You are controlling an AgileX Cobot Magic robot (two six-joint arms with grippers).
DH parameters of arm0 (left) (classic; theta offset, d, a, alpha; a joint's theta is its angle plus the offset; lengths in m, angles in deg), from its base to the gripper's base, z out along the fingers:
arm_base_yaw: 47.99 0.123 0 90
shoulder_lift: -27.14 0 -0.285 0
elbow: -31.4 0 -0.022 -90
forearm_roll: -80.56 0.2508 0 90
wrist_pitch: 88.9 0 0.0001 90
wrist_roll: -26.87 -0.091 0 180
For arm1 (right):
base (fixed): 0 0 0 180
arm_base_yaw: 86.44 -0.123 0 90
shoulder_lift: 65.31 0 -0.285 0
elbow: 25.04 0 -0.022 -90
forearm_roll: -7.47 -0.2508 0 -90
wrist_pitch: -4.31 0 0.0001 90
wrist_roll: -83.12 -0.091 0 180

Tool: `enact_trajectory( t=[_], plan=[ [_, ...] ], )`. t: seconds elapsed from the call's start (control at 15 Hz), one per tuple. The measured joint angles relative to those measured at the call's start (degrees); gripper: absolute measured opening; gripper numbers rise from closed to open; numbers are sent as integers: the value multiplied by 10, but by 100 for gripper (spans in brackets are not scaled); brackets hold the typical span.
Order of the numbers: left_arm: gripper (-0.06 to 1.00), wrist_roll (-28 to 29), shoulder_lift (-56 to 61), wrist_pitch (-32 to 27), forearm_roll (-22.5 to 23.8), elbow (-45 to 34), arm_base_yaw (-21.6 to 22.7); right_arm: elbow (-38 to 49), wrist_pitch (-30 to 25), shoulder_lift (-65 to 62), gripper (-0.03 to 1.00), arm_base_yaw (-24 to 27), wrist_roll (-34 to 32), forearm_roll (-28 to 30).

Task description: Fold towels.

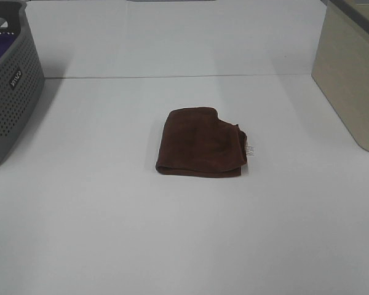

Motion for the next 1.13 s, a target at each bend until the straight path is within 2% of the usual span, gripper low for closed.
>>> enact_trajectory(
  t=[0.2,0.4,1.13],
  plan=[
    [82,0,19,-1,0,0,0,1,0,-26,80,41,0,-1],
    [82,0,19,0,0,0,0,2,1,-61,80,42,0,-3],
    [82,0,19,0,0,0,0,2,0,-65,80,42,0,-5]
  ],
)
